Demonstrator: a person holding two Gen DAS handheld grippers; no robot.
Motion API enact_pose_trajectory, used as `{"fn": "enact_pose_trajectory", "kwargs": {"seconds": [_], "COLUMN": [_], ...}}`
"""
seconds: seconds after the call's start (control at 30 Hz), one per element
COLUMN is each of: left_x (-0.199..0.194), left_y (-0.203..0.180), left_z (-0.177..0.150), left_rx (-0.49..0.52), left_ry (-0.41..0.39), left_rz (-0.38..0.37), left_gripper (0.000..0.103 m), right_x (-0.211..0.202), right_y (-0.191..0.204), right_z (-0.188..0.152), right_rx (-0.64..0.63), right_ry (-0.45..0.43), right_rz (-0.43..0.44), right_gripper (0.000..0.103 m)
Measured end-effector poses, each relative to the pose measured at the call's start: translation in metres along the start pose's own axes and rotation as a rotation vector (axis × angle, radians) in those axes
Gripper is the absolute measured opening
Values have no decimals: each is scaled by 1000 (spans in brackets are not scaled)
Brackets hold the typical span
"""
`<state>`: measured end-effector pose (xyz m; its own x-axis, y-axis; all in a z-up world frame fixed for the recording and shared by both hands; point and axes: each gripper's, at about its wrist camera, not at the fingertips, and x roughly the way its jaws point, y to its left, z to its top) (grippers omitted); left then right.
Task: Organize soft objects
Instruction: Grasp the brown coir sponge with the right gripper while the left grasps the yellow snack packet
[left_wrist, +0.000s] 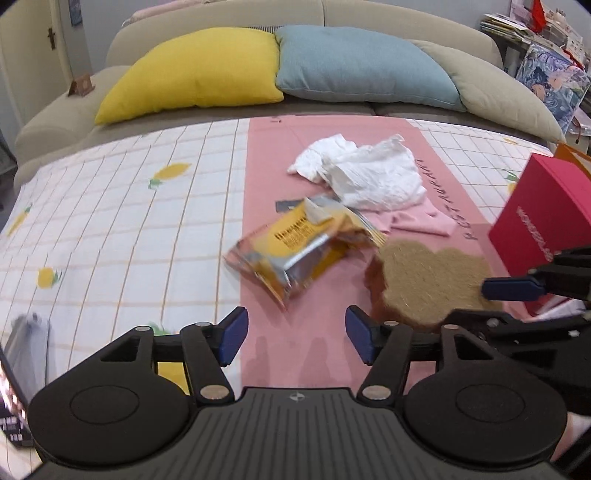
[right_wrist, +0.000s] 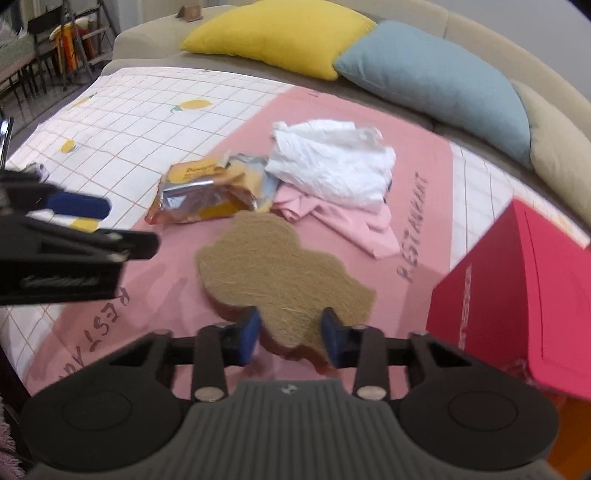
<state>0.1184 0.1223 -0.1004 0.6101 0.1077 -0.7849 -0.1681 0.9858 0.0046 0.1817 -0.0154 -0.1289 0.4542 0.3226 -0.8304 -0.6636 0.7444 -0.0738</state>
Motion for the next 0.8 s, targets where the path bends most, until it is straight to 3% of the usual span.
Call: {"fn": "enact_pose_trajectory", "kwargs": {"seconds": [0.17,0.2,0.3,0.43,0.53,0.6,0.8], "left_x": [25,29,38,48,53,56,46], "left_y": [12,13,17,23,24,22,8], "left_z": [6,7,10,15,20,21,16], "left_rx": [-82,-94,-115,-148,-152,-143,-130], "left_ry": [9,13,23,51,60,81,102], "left_rz": [-34,-30,-8,-2,1,-8,-6], "left_gripper": [74,74,71,64,53,30,19], "right_x": [2,1,-2,6,14,17,13], "right_y": [2,0,-3,-11,-16,-17,-17], "right_z": [3,3,0,-3,-5,-6,-9], "right_rx": [19,30,41,60,85,98,122], "right_ry": [12,10,-4,21,33,35,27], "right_rz": [2,5,-37,-32,-11,-1,17], "right_gripper": [36,40,69,69,69,65,61]}}
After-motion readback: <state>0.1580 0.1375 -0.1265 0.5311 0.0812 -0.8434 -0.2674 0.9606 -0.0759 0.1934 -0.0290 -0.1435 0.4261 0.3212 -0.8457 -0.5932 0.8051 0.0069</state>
